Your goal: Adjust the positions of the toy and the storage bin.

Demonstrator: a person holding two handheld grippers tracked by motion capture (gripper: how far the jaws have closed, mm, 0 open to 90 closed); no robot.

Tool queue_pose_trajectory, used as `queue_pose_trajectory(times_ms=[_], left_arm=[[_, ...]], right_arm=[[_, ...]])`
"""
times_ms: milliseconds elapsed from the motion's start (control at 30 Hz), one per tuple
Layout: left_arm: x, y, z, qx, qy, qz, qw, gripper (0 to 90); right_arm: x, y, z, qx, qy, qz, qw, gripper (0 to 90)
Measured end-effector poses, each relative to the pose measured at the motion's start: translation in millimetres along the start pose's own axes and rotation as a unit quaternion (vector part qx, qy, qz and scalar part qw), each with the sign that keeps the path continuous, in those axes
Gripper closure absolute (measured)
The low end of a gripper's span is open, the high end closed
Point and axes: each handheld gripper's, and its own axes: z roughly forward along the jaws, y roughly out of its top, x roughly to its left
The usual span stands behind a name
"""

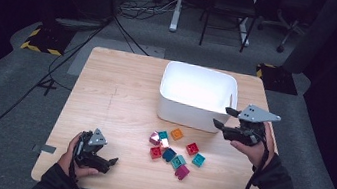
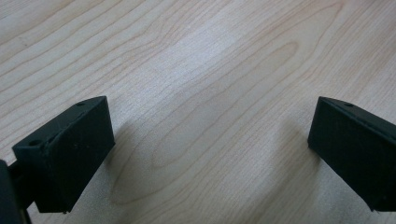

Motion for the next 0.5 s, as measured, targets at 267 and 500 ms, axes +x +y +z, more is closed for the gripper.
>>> queue_pose_trajectory(times_ms=[267, 500], left_arm=[[0.1, 0.0, 0.0, 0.0, 0.0, 0.001, 1.0, 0.6], [-0.3, -0.5, 0.1, 0.0, -0.003, -0.001, 1.0, 0.6]], right_arm=[[3.1, 10.2, 19.5, 0.012, 0.011, 0.0, 0.9999, 39.1], [6.5, 16.5, 44.6, 0.022, 0.03, 0.002, 0.9993, 40.6]])
